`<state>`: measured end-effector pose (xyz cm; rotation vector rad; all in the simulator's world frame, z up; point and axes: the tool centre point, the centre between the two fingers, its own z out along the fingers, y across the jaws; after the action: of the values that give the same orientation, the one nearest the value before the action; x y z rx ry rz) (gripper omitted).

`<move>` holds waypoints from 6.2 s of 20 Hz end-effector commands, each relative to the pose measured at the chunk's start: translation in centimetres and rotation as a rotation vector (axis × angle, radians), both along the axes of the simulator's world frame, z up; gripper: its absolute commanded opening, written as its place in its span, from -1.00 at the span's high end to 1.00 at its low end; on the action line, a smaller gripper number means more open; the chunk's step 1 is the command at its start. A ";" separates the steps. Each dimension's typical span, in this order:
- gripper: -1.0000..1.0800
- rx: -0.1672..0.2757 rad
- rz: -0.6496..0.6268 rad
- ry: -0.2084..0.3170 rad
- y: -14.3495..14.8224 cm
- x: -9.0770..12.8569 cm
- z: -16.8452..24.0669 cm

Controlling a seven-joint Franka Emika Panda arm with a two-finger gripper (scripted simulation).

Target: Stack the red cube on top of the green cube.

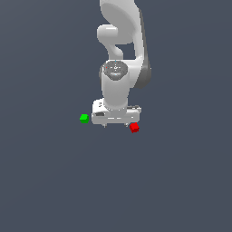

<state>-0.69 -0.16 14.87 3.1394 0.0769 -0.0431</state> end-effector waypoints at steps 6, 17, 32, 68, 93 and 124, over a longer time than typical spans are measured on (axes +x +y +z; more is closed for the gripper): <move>-0.92 0.000 0.015 -0.002 0.7 -0.3 -0.4; -0.92 0.005 0.150 -0.016 6.6 -3.8 -4.5; -0.92 0.007 0.266 -0.028 11.4 -7.1 -8.1; 1.00 0.005 0.256 -0.026 11.0 -6.9 -12.8; 1.00 0.005 0.256 -0.027 11.0 -6.9 -2.6; 1.00 0.005 0.256 -0.027 -6.7 -11.1 -6.3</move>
<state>-11.40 -5.06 8.88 3.1052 0.4760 -0.0012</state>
